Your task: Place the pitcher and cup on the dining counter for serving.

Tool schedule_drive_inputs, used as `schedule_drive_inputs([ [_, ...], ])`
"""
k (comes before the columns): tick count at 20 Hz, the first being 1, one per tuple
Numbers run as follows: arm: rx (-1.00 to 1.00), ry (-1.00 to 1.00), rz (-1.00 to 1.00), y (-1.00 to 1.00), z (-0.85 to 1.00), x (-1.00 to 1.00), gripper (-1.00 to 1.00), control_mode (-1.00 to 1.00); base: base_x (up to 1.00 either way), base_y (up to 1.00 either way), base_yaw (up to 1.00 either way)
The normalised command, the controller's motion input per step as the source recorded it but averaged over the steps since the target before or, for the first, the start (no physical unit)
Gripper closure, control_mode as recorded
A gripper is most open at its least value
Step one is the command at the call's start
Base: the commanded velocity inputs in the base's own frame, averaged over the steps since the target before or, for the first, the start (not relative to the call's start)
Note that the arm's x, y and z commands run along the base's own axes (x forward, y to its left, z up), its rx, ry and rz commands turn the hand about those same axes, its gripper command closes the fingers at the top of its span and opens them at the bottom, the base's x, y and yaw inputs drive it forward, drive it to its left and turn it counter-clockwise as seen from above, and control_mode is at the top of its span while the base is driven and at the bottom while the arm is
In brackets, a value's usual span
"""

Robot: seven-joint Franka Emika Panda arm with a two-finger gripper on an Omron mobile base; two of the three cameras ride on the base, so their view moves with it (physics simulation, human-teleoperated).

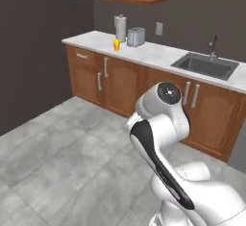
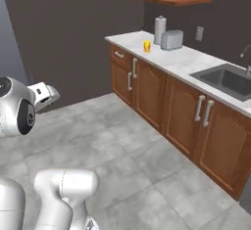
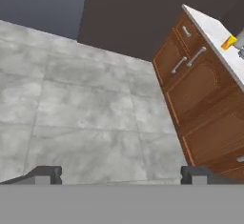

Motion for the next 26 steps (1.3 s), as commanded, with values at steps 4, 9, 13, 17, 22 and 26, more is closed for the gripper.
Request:
schedule_drive_inputs([
  [4,0.0,0.0,0.0,0.0,0.0,0.0,-1.0,1.0,1.0,0.96,-0.5],
  [9,0.0,0.0,0.0,0.0,0.0,0.0,-1.0,1.0,1.0,0.88,-0.5],
  [13,0.0,0.0,0.0,0.0,0.0,0.0,-1.0,1.0,1.0,0.99,-0.52],
  [17,0.0,0.0,0.0,0.0,0.0,0.0,-1.0,1.0,1.0,1.0,-0.51],
  [22,0.0,0.0,0.0,0.0,0.0,0.0,-1.0,1.0,1.0,1.0,-0.51],
  [26,0.0,0.0,0.0,0.0,0.0,0.0,-1.0,1.0,1.0,1.0,-0.5],
])
